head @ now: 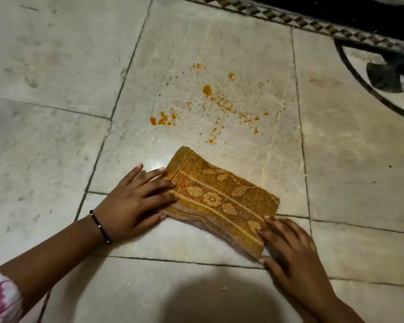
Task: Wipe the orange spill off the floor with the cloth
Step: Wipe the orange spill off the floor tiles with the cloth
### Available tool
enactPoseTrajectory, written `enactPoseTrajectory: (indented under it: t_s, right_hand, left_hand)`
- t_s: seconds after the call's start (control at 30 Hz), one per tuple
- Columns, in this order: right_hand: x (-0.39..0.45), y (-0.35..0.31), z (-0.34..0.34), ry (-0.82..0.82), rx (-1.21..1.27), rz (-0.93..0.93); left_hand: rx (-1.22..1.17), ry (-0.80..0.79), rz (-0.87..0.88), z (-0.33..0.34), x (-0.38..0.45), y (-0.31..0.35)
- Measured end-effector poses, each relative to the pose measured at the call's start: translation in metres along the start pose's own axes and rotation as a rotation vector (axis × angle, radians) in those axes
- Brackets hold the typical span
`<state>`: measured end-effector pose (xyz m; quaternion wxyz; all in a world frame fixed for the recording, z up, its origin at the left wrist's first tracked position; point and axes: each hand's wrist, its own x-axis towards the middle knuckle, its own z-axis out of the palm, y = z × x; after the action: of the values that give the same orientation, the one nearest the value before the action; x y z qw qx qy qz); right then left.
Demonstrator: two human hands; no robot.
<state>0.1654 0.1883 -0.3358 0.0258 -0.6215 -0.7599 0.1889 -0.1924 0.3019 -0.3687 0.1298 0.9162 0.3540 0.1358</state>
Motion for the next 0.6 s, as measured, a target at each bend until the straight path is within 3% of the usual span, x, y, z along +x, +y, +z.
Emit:
enactPoseTrajectory:
  t_s: [0.07,0.23,0.37,0.47,0.6]
  right_hand:
    - [0.011,-0.009,0.002,0.135,-0.039,-0.005]
    - [0.037,-0.020,0.004,0.231,-0.042,0.082]
    - [0.041,-0.018,-0.027,0.231,0.449,0.337]
    - [0.045,-0.024,-0.078,0.222,0.896,0.291]
    - [0.080,-0.010,-0.119,0.174,0.938,0.395]
  left_hand:
    - [0.039,0.002,0.001,0.002,0.003,0.004]
    - [0.145,0.042,-0.022,-0.005,0.011,0.010]
    - [0.144,0.094,-0.080,-0.034,0.027,0.010]
    - [0.034,0.138,-0.119,-0.069,0.044,0.020]
    - [-0.230,0.121,-0.327,-0.097,0.087,0.014]
